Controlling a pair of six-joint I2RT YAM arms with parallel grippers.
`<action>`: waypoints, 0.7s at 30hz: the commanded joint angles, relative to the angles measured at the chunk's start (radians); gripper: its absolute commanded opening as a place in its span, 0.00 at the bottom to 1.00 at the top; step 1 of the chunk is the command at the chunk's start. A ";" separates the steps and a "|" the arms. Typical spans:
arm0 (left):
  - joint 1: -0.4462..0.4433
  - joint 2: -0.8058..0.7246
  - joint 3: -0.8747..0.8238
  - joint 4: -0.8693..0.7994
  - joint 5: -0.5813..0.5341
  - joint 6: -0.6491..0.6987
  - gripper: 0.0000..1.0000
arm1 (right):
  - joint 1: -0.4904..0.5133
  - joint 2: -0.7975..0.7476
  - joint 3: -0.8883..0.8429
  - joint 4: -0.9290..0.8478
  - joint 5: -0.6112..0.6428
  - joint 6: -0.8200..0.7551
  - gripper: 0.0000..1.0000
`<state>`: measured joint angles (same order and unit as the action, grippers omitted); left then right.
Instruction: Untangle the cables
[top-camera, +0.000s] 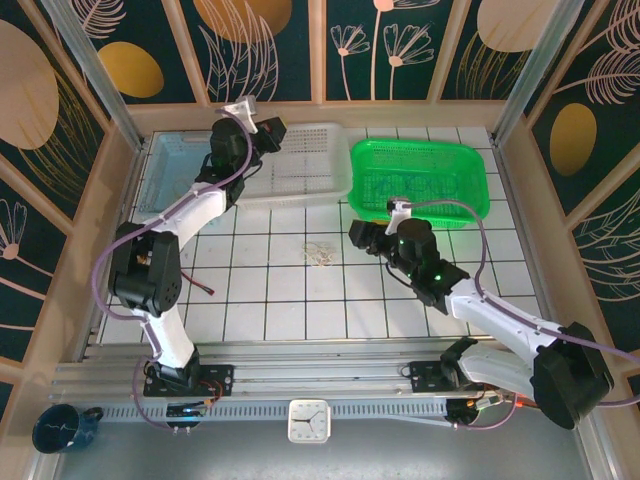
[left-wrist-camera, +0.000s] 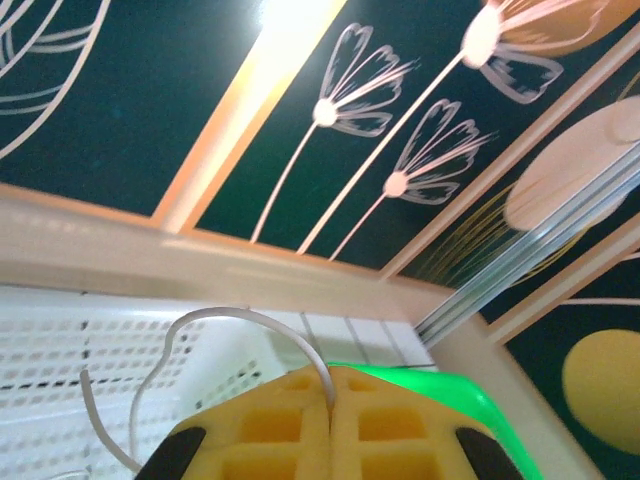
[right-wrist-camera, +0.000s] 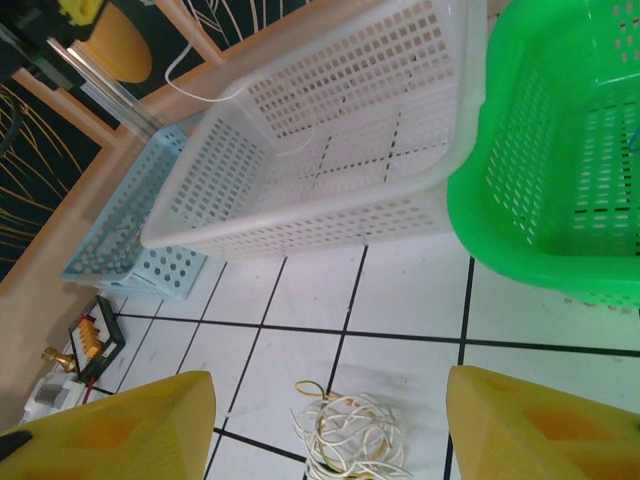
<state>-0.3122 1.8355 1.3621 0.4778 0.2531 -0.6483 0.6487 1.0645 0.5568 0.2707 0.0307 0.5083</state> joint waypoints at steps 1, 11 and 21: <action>0.009 0.043 0.042 -0.028 0.010 0.052 0.14 | 0.003 -0.011 -0.014 -0.019 -0.007 0.018 0.63; 0.013 0.002 0.077 -0.135 0.036 0.093 0.93 | 0.058 0.082 0.051 -0.068 0.039 -0.016 0.62; 0.011 0.063 0.331 -0.629 -0.070 0.191 0.99 | 0.107 0.172 0.087 -0.073 0.064 -0.019 0.61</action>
<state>-0.3073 1.8702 1.6104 0.0681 0.2432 -0.5179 0.7429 1.2236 0.6033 0.2111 0.0624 0.5037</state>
